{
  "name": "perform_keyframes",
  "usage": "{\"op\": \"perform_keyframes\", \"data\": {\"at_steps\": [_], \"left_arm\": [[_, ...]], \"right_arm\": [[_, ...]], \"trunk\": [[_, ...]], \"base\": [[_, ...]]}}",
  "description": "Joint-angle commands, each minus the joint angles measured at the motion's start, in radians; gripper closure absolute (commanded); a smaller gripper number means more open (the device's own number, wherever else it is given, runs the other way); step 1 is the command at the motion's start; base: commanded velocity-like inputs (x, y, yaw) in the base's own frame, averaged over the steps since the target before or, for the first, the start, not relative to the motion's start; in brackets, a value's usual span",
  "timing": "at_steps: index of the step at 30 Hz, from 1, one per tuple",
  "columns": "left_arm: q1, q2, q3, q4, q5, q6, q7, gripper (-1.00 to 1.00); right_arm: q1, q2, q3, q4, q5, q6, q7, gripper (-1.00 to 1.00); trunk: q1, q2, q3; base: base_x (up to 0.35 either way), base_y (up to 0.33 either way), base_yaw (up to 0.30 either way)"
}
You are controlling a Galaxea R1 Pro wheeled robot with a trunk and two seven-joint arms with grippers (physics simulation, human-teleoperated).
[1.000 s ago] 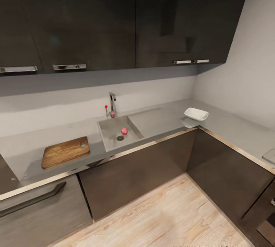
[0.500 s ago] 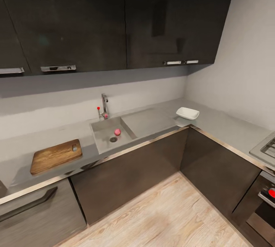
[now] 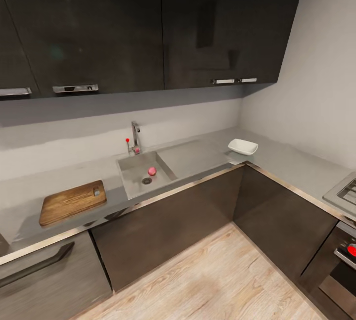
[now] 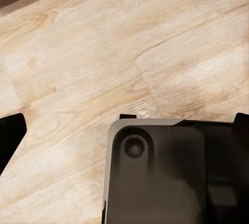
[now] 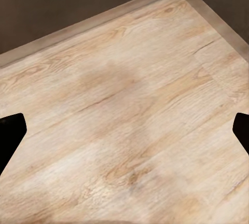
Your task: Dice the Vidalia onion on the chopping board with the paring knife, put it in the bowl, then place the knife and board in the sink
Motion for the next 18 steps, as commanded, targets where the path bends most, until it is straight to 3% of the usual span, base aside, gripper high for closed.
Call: {"op": "perform_keyframes", "data": {"at_steps": [1,9,12,16,18], "left_arm": [[0.000,0.000,-0.001,-0.001,0.008,-0.001,0.000,-1.00],[0.000,-0.001,-0.002,0.007,0.008,-0.001,-0.003,-1.00],[0.000,-0.002,-0.003,0.026,0.007,-0.001,-0.005,-1.00],[0.000,-0.002,-0.003,0.033,0.007,-0.001,-0.006,-1.00],[0.000,-0.002,-0.003,0.035,0.007,-0.001,-0.006,-1.00]], "right_arm": [[-0.001,-0.001,0.009,0.000,-0.005,-0.003,-0.008,-1.00],[-0.001,-0.002,0.008,-0.025,-0.005,0.001,-0.014,-1.00],[-0.002,-0.003,0.008,-0.106,-0.002,0.023,-0.056,-1.00],[-0.005,-0.005,0.009,-0.285,0.005,0.156,-0.173,-1.00],[-0.007,-0.008,0.008,-0.420,0.021,0.267,-0.238,-1.00]], "trunk": [[0.001,-0.002,-0.002],[0.001,-0.002,-0.002],[0.001,-0.002,-0.002],[0.001,-0.002,-0.002],[0.001,-0.002,-0.002]], "base": [[0.000,0.000,0.000],[0.000,0.000,0.000],[0.000,0.000,0.000],[0.000,0.000,0.000],[0.000,0.000,0.000]]}}
